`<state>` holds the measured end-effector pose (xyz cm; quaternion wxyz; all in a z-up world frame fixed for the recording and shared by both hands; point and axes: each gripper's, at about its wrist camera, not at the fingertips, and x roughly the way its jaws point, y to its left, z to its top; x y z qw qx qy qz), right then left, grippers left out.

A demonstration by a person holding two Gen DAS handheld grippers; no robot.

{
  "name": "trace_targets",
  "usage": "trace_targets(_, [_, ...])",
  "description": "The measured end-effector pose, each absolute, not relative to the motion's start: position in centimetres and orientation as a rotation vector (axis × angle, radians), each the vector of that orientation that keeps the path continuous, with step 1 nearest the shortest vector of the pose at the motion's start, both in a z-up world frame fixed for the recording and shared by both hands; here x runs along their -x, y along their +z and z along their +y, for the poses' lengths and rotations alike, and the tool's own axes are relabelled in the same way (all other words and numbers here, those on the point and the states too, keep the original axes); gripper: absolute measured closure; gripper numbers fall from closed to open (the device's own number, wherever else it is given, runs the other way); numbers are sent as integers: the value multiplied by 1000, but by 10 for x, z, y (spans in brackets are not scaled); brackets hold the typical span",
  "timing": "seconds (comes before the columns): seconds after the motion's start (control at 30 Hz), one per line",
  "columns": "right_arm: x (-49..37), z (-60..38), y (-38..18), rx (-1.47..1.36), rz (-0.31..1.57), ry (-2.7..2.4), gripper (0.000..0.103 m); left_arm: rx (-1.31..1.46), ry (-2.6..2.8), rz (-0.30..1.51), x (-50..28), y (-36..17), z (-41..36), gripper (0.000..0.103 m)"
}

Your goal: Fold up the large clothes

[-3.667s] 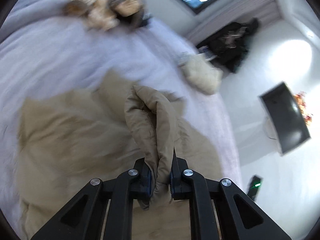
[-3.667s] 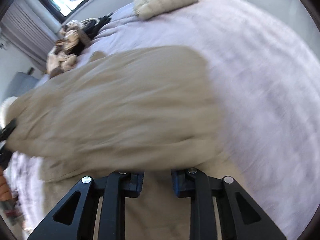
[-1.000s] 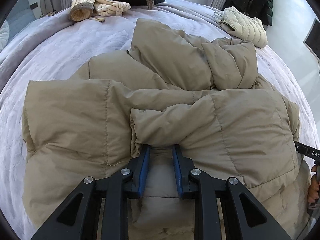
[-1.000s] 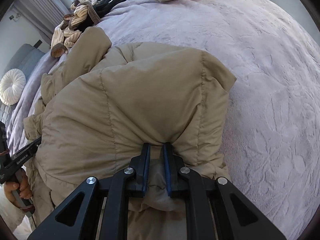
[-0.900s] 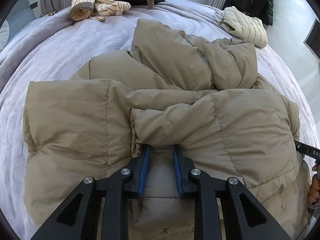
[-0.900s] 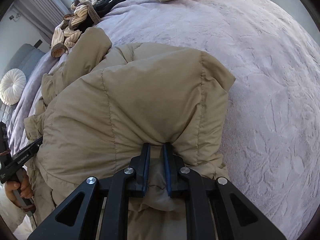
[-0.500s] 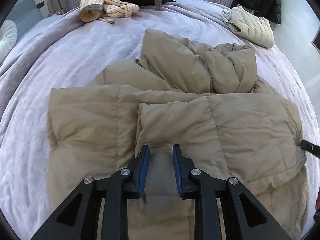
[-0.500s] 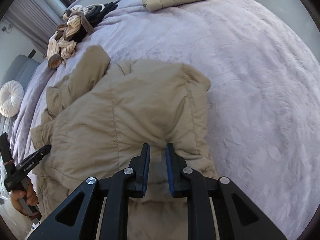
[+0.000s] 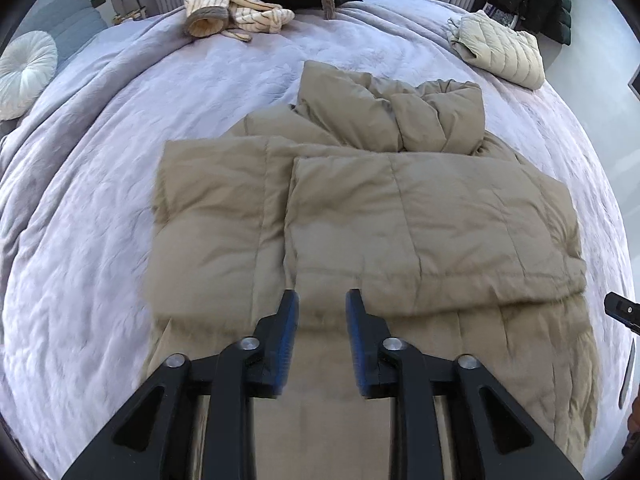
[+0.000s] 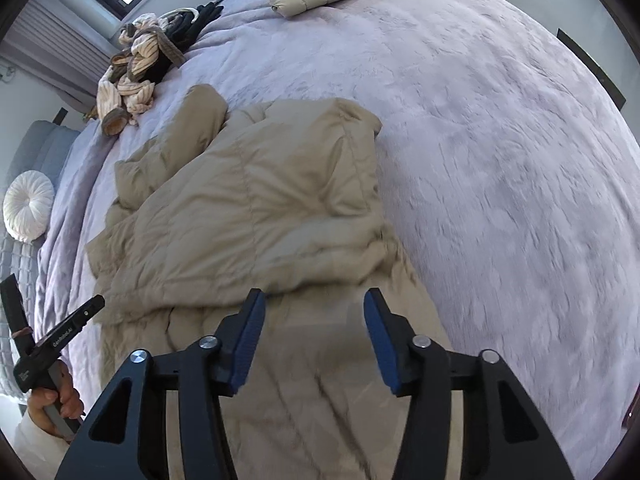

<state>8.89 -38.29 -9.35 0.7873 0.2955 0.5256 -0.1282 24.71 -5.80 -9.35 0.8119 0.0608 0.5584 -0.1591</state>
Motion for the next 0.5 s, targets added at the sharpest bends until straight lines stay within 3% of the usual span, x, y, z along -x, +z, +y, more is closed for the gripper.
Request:
trace_targets(0.03, [-85, -381, -91, -643, 1135, -272, 41, -123, -323, 1189, -241, -90, -54, 2])
trace_targets(0.1, [-76, -378, -88, -660, 1136, -261, 33, -118, -295, 1146, -227, -80, -45, 0])
trace_targets(0.5, [-26, -376, -84, -698, 1168, -206, 15, -95, -152, 1246, -152, -80, 7, 0])
